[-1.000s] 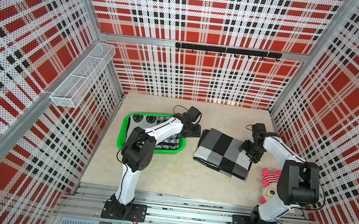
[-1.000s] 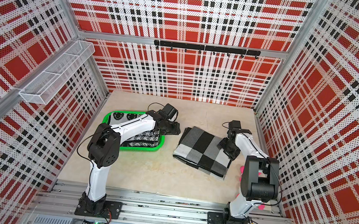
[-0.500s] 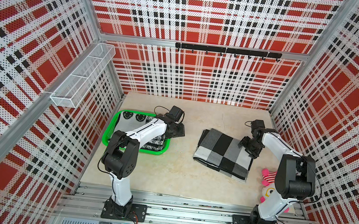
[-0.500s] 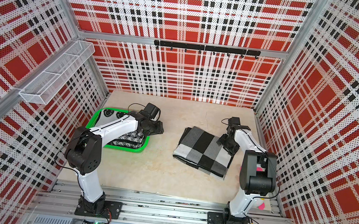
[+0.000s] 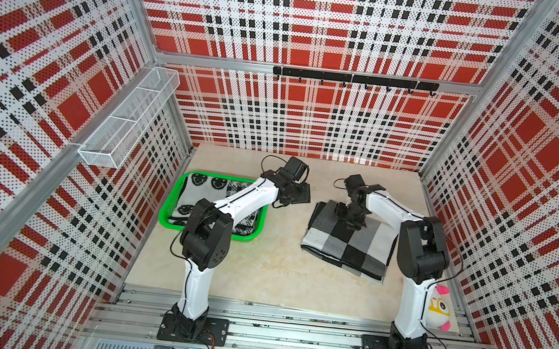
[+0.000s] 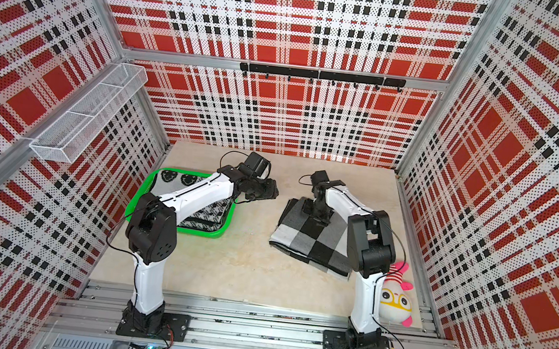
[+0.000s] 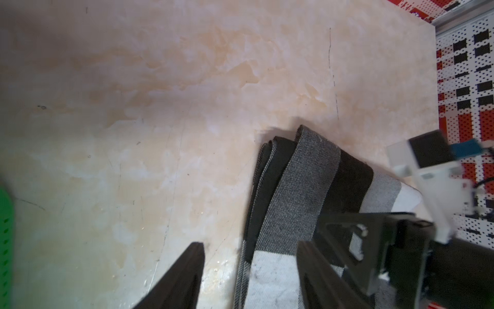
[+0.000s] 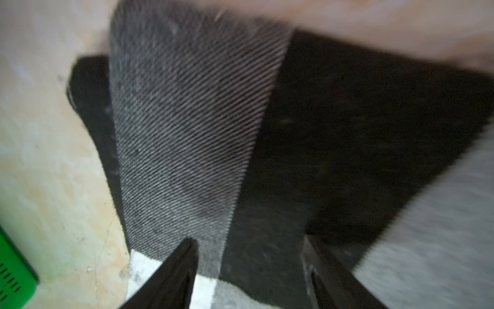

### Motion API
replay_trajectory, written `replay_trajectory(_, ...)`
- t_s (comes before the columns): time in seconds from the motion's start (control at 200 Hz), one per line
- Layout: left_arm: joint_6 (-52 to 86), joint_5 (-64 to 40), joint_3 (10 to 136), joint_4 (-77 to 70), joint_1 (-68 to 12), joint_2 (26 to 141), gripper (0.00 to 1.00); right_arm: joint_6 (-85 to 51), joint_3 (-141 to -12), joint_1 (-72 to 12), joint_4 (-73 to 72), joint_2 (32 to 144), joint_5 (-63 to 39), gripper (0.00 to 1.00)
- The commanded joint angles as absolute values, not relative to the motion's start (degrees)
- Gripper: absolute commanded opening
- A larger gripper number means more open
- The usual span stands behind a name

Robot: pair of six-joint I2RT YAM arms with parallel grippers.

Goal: Put the folded scarf in the basket
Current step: Pick up the scarf at the center of the board.

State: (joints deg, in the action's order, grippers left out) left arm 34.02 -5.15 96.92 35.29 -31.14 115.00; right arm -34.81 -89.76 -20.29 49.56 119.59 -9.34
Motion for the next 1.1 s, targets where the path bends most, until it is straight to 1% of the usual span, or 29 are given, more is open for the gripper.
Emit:
replay_trajectory(0.0, 33.05, -6.47, 97.48, 35.49, -30.60, 116.13, 0.61, -30.03, -90.26, -22.47, 52.92, 122.79, -15.59, 0.65)
replay_trajectory(0.155, 32.86, -7.45, 95.22, 35.43, -30.98, 116.22, 0.61, -27.61, -89.56, -25.39, 52.98, 122.33, -18.64, 0.65)
replay_trajectory(0.296, 33.05, -8.70, 94.33, 35.97, -32.03, 117.22, 0.62, -28.40, -90.44, -24.72, 51.73, 120.21, -20.80, 0.66)
replay_trajectory(0.416, 33.31, -9.09, 92.89, 37.69, -33.51, 117.29, 0.64, -29.75, -90.59, -23.02, 51.42, 116.39, -19.89, 0.70)
replay_trajectory(0.566, 33.53, -10.05, 87.13, 37.66, -33.86, 115.28, 0.68, -31.29, -85.77, -17.01, 51.32, 108.50, -15.73, 0.76)
replay_trajectory(0.641, 33.23, -11.47, 84.52, 36.76, -33.90, 114.56, 0.69, -31.29, -82.24, -13.82, 51.09, 104.99, -14.22, 0.78)
replay_trajectory(0.706, 33.30, -12.92, 82.47, 35.59, -34.25, 114.27, 0.70, -33.98, -78.40, -10.92, 50.27, 101.95, -12.82, 0.80)
replay_trajectory(0.802, 33.80, -14.05, 79.82, 33.98, -34.49, 113.99, 0.71, -35.59, -73.36, -6.71, 49.04, 98.10, -11.53, 0.81)
replay_trajectory(0.907, 35.22, -15.93, 76.96, 30.99, -33.93, 113.38, 0.73, -37.34, -68.10, -1.58, 47.01, 94.76, -12.36, 0.81)
replay_trajectory(0.992, 35.62, -17.45, 76.71, 29.89, -34.38, 114.12, 0.73, -37.77, -66.15, 0.35, 46.50, 93.95, -12.16, 0.81)
replay_trajectory(1.092, 35.58, -18.53, 77.08, 29.99, -34.97, 115.35, 0.70, -38.27, -64.82, 1.25, 46.55, 93.86, -11.10, 0.81)
